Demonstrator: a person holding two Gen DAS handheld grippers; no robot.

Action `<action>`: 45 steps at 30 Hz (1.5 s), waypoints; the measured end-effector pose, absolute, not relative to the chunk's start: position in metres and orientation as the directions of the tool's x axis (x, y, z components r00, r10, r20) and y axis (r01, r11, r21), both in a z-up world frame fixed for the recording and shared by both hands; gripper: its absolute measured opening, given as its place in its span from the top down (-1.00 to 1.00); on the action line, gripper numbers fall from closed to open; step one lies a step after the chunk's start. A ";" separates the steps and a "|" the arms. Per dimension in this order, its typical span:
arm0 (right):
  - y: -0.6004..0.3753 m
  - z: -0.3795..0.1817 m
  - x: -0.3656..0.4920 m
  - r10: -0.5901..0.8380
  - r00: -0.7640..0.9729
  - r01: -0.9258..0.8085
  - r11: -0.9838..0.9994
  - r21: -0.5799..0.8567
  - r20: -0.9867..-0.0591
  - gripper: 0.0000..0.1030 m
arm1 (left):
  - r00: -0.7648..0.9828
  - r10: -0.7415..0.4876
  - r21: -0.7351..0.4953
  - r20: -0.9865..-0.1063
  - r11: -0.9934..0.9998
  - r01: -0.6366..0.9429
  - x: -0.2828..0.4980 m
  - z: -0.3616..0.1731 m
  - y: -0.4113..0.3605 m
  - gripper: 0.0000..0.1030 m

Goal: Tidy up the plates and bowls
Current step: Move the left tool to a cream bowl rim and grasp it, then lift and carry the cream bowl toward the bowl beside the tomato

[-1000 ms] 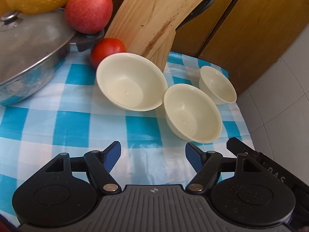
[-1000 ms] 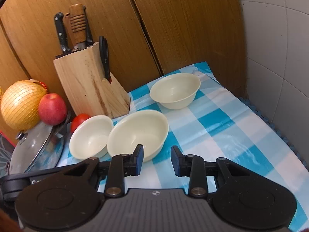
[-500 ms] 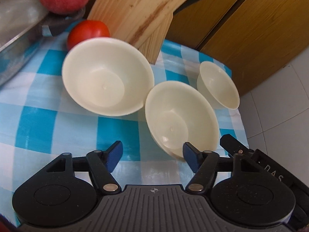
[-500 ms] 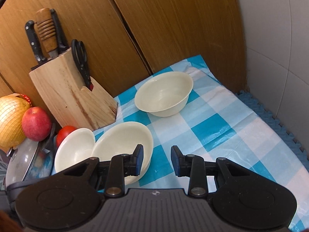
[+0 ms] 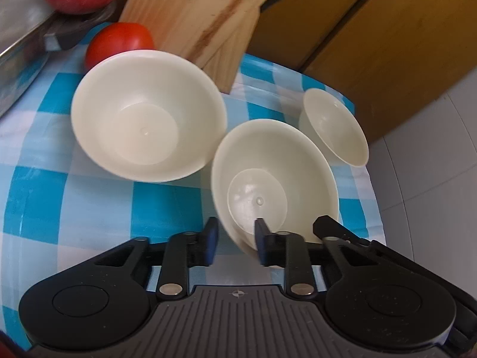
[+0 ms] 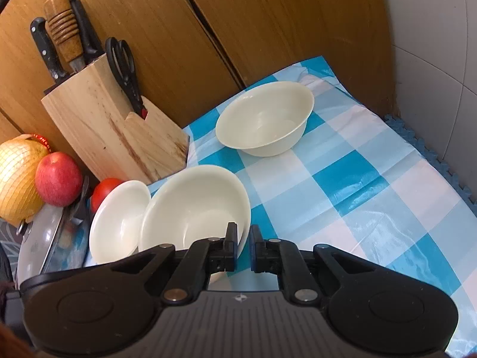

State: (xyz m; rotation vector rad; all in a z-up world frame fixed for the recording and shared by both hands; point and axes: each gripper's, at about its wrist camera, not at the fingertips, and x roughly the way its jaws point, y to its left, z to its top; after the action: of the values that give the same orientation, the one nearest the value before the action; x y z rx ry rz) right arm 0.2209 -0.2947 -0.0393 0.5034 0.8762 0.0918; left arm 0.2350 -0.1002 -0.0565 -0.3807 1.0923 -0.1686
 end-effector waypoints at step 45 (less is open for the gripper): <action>-0.267 0.011 0.179 0.316 0.706 0.068 0.861 0.505 -0.633 0.52 | 0.618 -0.205 -0.388 -0.759 0.904 -0.177 0.155 0.008 -0.020 0.05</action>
State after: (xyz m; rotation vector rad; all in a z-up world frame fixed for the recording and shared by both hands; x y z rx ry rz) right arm 0.1788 -0.2667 0.0110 0.5294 0.7830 0.1450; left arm 0.1553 -0.0204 0.0081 -0.4567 0.9125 -0.0166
